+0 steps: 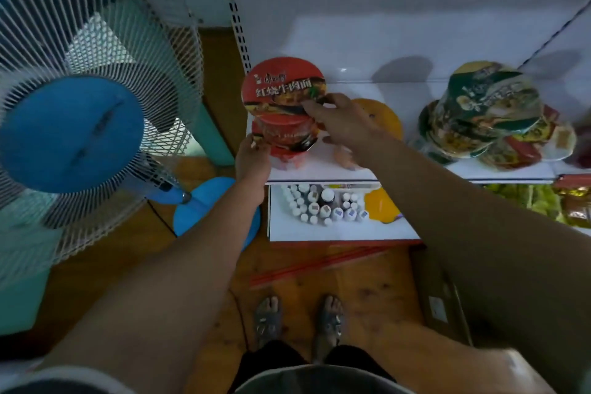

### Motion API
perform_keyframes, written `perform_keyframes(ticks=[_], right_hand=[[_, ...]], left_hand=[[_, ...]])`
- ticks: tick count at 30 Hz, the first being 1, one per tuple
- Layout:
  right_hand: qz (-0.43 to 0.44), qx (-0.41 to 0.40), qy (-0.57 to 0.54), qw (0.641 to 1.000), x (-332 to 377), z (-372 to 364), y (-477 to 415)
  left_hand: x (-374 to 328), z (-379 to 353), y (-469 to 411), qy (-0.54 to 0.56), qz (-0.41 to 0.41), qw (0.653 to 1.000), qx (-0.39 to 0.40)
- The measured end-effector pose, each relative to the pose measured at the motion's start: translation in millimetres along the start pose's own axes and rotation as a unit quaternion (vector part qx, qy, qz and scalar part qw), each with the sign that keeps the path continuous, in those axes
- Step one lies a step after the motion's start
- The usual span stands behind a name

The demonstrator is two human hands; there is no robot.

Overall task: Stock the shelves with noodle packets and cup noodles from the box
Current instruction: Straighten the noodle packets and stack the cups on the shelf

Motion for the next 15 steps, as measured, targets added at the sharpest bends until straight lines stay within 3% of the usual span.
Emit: perform_keyframes(ticks=[5, 12, 15], right_hand=[[0.006, -0.005, 0.02, 1.0, 5, -3, -1], [0.01, -0.009, -0.032, 0.999, 3, -21, 2], [-0.004, -0.017, -0.046, 0.999, 3, -27, 1]], left_hand=[[-13, 13, -25, -0.008, 0.005, 0.999, 0.046], [-8, 23, -30, -0.035, -0.005, 0.995, 0.099], [7, 25, -27, -0.022, 0.038, 0.993, 0.106]])
Point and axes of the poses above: each hand's wrist, its own y-axis away from the middle knuckle, its own z-axis out of the back of the hand, x = y × z, the point moved 1 cm from there along -y, towards the middle knuckle, and after that the axes turned 9 degrees about -y, right-handed, at the moved point
